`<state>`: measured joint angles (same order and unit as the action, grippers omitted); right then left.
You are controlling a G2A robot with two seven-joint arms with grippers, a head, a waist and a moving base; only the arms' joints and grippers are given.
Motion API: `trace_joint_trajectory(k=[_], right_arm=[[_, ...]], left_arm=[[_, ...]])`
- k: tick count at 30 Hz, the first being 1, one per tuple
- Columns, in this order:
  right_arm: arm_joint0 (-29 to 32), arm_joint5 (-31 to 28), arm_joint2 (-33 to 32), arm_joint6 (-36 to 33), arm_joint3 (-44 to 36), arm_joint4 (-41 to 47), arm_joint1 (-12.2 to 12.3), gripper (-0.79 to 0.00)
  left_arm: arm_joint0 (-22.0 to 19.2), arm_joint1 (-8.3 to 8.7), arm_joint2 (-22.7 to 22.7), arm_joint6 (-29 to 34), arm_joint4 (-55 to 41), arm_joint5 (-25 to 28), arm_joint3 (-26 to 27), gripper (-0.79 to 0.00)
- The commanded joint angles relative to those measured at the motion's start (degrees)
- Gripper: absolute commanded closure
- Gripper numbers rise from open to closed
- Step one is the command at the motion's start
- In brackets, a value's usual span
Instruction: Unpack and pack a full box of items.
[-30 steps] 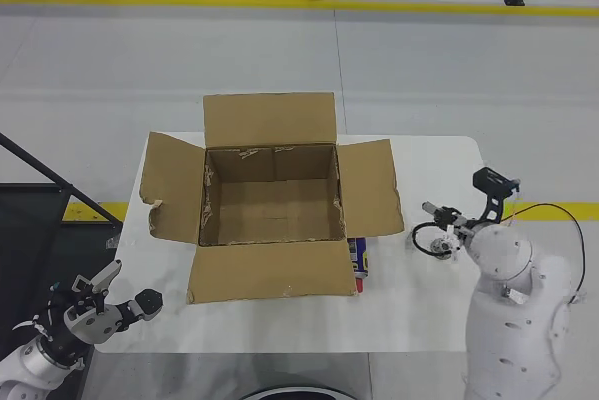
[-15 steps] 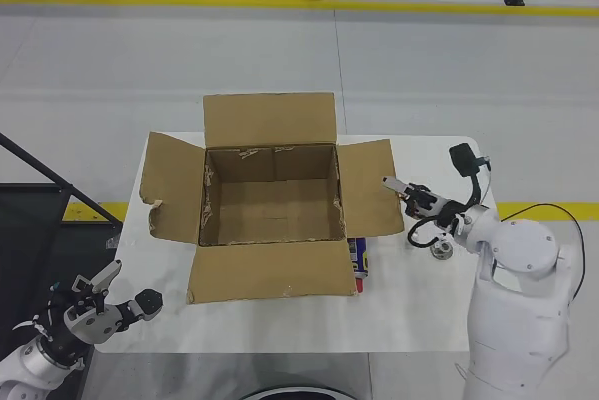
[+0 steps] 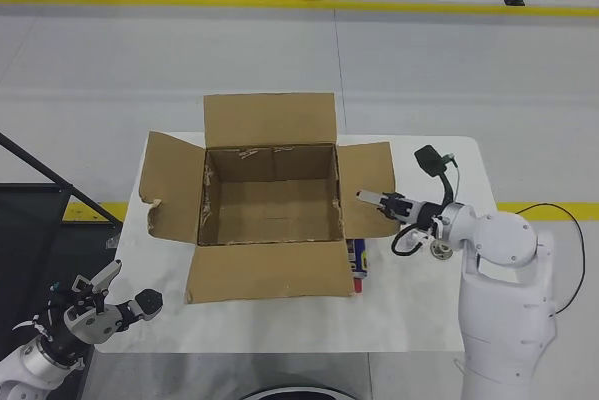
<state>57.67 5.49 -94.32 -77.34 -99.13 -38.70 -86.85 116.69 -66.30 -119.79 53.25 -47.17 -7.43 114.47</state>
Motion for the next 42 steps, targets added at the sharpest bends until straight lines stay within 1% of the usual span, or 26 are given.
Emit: trace_joint_trajectory(k=[1, 8, 21, 27, 32, 38, 39, 41, 42], right_arm=[[-0.19, 0.24, 0.58, -0.14, -0.06, 0.19, 0.26, -0.785], [-0.44, 0.95, 1.75, -0.16, -0.52, -0.13, 1.23, -0.785], [1.84, 3.94, -0.07, 1.23, -4.79, -3.59, 3.35, -0.785], [3.21, 5.71, -1.42, 1.01, -7.18, -10.72, 4.54, -0.785], [5.08, 8.31, -4.11, 0.04, -9.60, -21.05, 5.83, -0.785], [6.59, 10.61, -4.15, -2.56, -8.16, -31.63, 6.81, -0.785], [6.77, 11.11, -3.70, -2.87, -7.78, -33.10, 6.88, -0.739], [7.01, 11.68, -3.31, -3.09, -6.58, -36.64, 7.11, -0.622], [6.98, 11.65, -3.07, -3.33, -5.98, -37.84, 7.21, -0.579]], left_arm=[[0.00, 0.00, 0.00, 0.00, 0.00, 0.00, 0.00, -0.785], [0.00, 0.00, 0.00, 0.00, 0.00, 0.00, 0.00, -0.785], [0.00, 0.00, 0.00, 0.00, 0.00, 0.00, 0.00, -0.785], [0.00, 0.00, 0.00, 0.00, 0.00, 0.00, 0.00, -0.785], [0.00, 0.00, 0.00, 0.00, 0.00, 0.00, 0.00, -0.785], [0.00, 0.00, 0.00, 0.00, 0.00, 0.00, 0.00, -0.785], [0.00, 0.00, 0.00, 0.00, 0.00, 0.00, 0.00, -0.785], [0.00, 0.00, 0.00, 0.00, 0.00, 0.00, 0.00, -0.785], [0.00, 0.00, 0.00, 0.00, 0.00, 0.00, 0.00, -0.785]])
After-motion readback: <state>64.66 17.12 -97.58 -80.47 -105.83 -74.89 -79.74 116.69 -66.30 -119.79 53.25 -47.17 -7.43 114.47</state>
